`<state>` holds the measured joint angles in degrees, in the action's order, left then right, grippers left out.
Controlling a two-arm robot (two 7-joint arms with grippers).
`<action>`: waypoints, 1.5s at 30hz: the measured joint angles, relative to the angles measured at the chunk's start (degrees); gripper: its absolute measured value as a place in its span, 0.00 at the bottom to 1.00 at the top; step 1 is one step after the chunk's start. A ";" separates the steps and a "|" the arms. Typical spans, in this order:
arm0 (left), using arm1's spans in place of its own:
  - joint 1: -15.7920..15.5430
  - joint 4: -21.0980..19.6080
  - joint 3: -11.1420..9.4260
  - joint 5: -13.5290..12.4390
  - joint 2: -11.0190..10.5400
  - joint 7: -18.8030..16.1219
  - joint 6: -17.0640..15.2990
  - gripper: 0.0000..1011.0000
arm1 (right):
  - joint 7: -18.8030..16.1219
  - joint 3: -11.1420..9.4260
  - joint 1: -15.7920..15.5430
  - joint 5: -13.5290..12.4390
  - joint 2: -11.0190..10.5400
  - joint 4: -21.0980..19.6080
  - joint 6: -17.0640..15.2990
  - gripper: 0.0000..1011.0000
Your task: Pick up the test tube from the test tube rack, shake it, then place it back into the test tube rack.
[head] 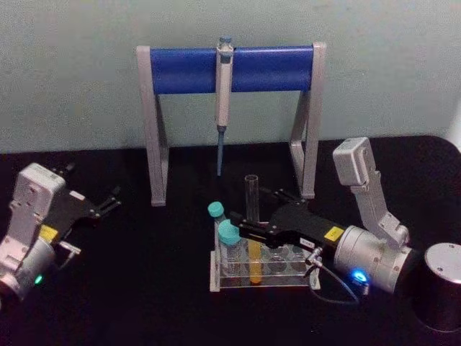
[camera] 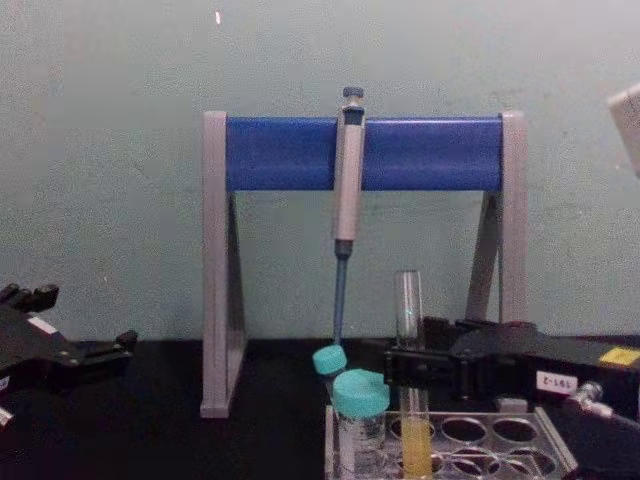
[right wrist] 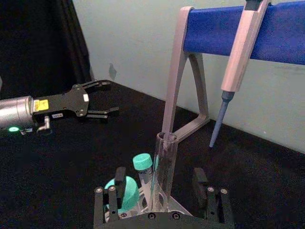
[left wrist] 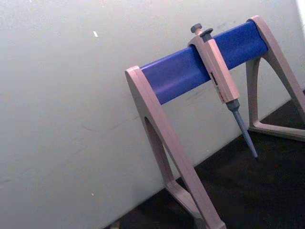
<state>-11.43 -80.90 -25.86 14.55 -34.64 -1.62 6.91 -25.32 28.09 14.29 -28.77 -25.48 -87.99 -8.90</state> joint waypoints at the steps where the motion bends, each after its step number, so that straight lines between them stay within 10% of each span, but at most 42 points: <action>1: 0.00 0.00 0.00 0.00 0.00 0.00 0.00 0.99 | 0.00 0.00 0.00 -0.01 0.00 0.00 0.01 0.89; 21: 0.00 0.00 0.00 0.00 0.00 0.00 0.00 0.99 | -0.09 -0.02 0.00 -0.11 -0.03 -0.01 0.01 0.25; 45: 0.00 0.00 0.00 0.00 0.00 0.00 0.00 0.99 | -0.07 -0.34 -0.61 -0.09 -0.01 -0.14 1.02 0.23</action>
<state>-11.43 -80.90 -25.86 14.55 -34.65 -1.62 6.91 -25.39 27.75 13.68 -28.86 -25.49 -88.12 -7.88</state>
